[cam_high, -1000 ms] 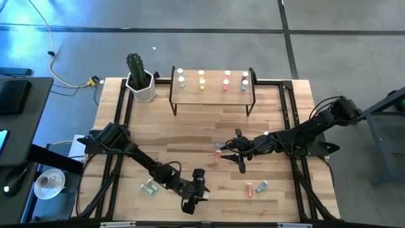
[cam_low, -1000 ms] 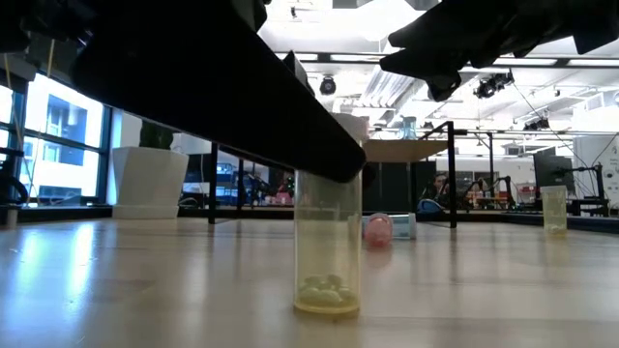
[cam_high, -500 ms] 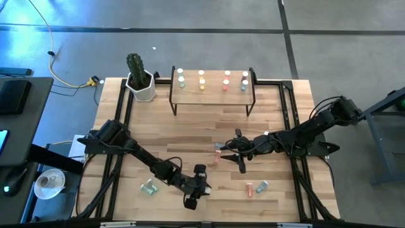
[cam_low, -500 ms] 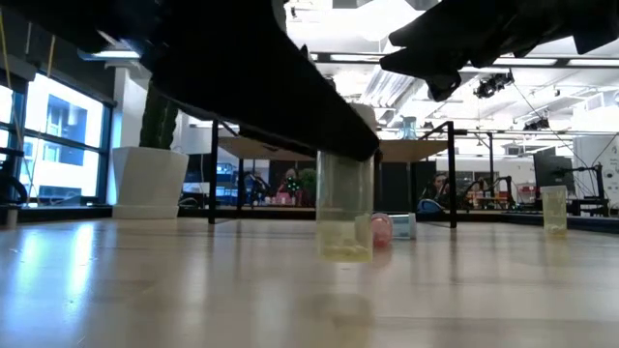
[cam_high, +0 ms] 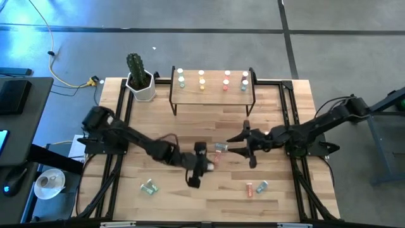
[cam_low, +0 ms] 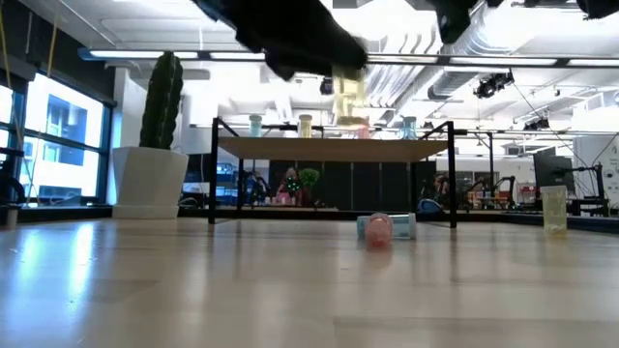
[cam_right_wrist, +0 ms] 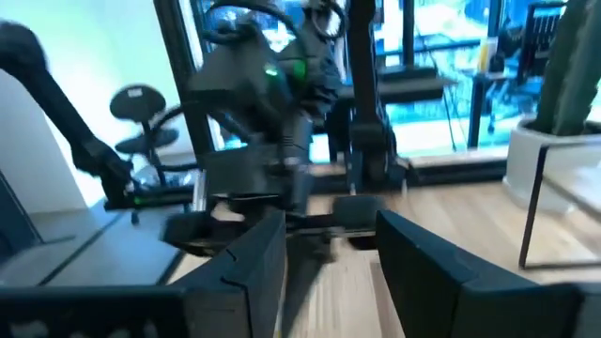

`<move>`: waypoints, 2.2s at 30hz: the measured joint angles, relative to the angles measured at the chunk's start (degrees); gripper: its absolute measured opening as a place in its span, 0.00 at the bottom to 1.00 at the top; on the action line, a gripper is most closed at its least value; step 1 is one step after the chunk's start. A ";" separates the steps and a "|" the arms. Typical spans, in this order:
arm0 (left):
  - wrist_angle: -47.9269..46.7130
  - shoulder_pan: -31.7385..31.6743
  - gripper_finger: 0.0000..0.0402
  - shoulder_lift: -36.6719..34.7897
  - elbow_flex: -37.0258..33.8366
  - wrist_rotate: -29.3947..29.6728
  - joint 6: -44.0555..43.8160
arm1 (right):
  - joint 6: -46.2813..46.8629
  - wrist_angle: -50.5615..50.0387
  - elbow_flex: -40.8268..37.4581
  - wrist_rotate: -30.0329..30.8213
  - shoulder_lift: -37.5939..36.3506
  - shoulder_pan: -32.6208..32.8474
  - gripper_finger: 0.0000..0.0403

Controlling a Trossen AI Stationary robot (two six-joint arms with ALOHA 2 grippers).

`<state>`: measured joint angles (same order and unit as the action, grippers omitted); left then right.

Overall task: Pick and place medicine bottles onto shelf by color
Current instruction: Put the yellow pill bottle on the shelf aligned with the other yellow pill bottle

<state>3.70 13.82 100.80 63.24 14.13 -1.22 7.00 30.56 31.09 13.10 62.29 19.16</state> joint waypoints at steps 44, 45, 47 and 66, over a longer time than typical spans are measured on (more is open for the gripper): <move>-14.59 -42.28 0.29 -9.72 7.04 -8.72 10.52 | 0.00 -12.13 0.00 6.04 -4.25 -3.13 0.39; -14.49 -42.32 0.29 -9.13 7.04 -8.68 10.40 | 0.00 -12.17 0.00 6.03 -4.25 -3.13 0.39; -14.68 -42.42 0.29 -8.33 7.04 -8.28 10.38 | 0.00 -12.17 0.00 6.03 -4.25 -3.13 0.39; -13.81 -44.59 0.29 -5.25 7.17 -7.98 8.24 | 0.64 -12.17 0.00 6.01 -4.25 -3.13 0.39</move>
<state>-10.10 -30.76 95.55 70.41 6.15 7.03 7.64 18.39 31.09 19.11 58.04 16.03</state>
